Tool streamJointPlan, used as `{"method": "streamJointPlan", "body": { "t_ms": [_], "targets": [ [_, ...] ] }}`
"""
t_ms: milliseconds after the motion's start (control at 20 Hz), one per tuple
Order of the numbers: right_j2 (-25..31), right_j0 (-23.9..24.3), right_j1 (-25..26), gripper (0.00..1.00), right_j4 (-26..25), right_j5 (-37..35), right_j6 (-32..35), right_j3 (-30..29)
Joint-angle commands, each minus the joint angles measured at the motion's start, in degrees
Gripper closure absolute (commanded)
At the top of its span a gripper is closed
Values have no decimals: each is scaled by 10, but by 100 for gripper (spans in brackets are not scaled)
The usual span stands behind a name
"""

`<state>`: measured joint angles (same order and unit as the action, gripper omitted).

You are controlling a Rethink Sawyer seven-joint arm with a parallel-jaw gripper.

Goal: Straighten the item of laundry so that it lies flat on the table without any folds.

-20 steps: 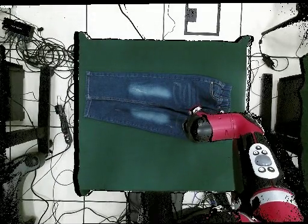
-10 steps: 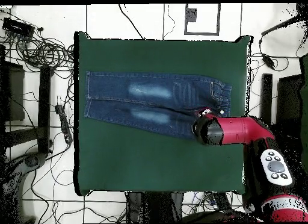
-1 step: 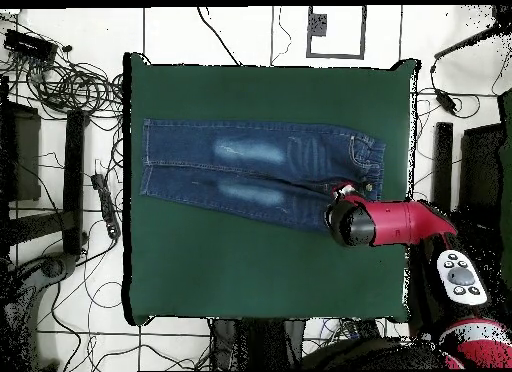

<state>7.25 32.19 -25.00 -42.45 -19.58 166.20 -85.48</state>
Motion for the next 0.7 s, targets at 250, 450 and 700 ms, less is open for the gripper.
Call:
{"method": "streamJointPlan", "body": {
  "t_ms": [250, 450, 700],
  "targets": [
    [-9, -14, 105, 0, -60, 1, -77, 22],
    [-28, -26, 82, 0, -62, -44, -92, 14],
    [-26, 11, 2, 0, -57, -105, -182, -16]
  ]
}}
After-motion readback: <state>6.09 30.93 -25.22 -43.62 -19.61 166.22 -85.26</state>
